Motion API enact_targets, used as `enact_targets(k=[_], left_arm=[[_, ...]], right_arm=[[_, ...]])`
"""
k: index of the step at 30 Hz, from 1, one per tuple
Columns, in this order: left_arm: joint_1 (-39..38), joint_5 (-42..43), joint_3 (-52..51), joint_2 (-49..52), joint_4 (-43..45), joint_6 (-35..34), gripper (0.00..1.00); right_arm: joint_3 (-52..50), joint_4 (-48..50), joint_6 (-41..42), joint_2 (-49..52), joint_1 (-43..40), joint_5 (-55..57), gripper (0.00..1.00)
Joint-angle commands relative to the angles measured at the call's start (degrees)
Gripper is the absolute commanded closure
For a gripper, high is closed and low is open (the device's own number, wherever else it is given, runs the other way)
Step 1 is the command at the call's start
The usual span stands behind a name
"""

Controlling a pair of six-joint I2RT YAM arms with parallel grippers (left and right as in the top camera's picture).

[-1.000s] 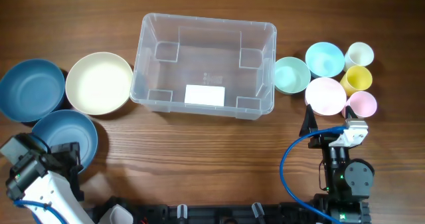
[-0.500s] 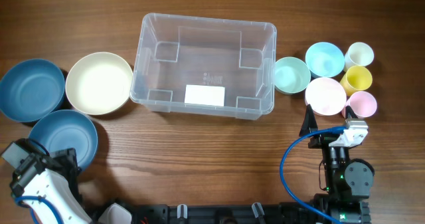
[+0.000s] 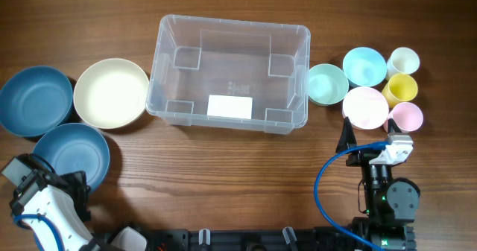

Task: Pack container
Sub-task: 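Move the left gripper to the lower dark blue bowl and grasp its rim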

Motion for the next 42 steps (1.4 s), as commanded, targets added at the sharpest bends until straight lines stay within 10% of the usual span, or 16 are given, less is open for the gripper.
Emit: enact_targets(k=[1, 16, 28, 42], left_arm=[[0.44, -1.03, -0.59, 0.39, 0.11, 0.48, 0.42], [0.44, -3.39, -0.63, 3.54, 1.73, 0.22, 0.54], [0.44, -2.51, -0.55, 5.84, 2.19, 0.24, 0.94], [0.44, -2.51, 8.31, 3.43, -10.43, 0.22, 0.96]], right_arm=[[-0.24, 0.31, -0.20, -0.20, -0.24, -0.90, 0.00], [-0.24, 0.31, -0.22, -0.04, -0.24, -0.90, 0.00], [-0.24, 0.31, -0.22, -0.04, -0.24, -0.90, 0.00], [-0.24, 0.31, -0.20, -0.04, -0.24, -0.90, 0.00]])
